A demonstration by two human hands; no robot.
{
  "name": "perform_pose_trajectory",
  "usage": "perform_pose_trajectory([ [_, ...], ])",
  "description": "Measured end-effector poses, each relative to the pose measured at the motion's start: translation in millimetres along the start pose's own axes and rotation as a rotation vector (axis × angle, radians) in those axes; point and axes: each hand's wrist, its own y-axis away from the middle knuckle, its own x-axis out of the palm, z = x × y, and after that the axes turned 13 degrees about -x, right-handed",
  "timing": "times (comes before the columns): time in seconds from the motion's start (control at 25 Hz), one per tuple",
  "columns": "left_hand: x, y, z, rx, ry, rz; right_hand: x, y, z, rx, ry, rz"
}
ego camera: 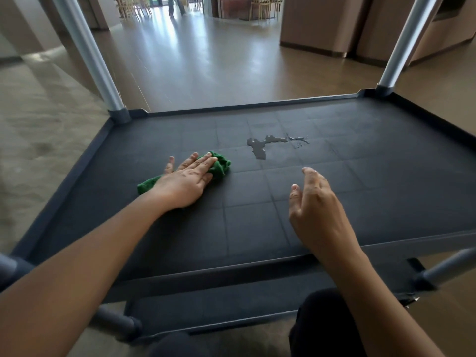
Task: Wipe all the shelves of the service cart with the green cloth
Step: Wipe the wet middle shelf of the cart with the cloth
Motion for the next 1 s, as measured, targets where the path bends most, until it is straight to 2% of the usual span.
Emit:
perform_pose_trajectory([
  [0.12, -2.8, 4.8, 33.8, -0.133, 0.013, -0.106, 1.2, 2.9, 6.0, -0.022, 0.013, 0.003],
  [0.24, -1.4, 14.7, 47.1, -0.148, 0.034, -0.336, 2.9, 5.0, 9.5, -0.042, 0.023, 0.017],
  [0.32, -4.5, 17.3, 50.5, -0.127, 0.159, -0.431, 3.2, 4.6, 12.7, -0.062, 0.014, 0.025],
  [0.48, -21.4, 24.3, 46.0, -0.191, 0.569, -0.582, 5.3, 2.5, 20.9, -0.082, -0.034, 0.01],
  [0.56, -26.4, 32.3, 37.2, -0.246, 0.927, -0.531, 10.7, -1.2, 31.4, -0.061, -0.156, 0.013],
  [0.68, -31.9, 51.1, 19.2, -0.278, 1.593, -0.286, 23.7, -14.8, 58.7, -0.003, -0.421, 0.074],
  [0.8, -38.0, 67.2, 5.7, -0.267, 1.955, -0.13, 33.4, -28.5, 87.7, 0.174, -0.796, 0.145],
  [0.88, -39.7, 73.5, -1.6, -0.199, 1.97, -0.168, 37.5, -34.7, 102.4, 0.368, -1.076, 0.243],
  [1.0, -39.3, 82.0, -4.6, -0.006, 1.627, -0.348, 45.0, -46.2, 110.1, 0.583, -1.375, 0.375],
])
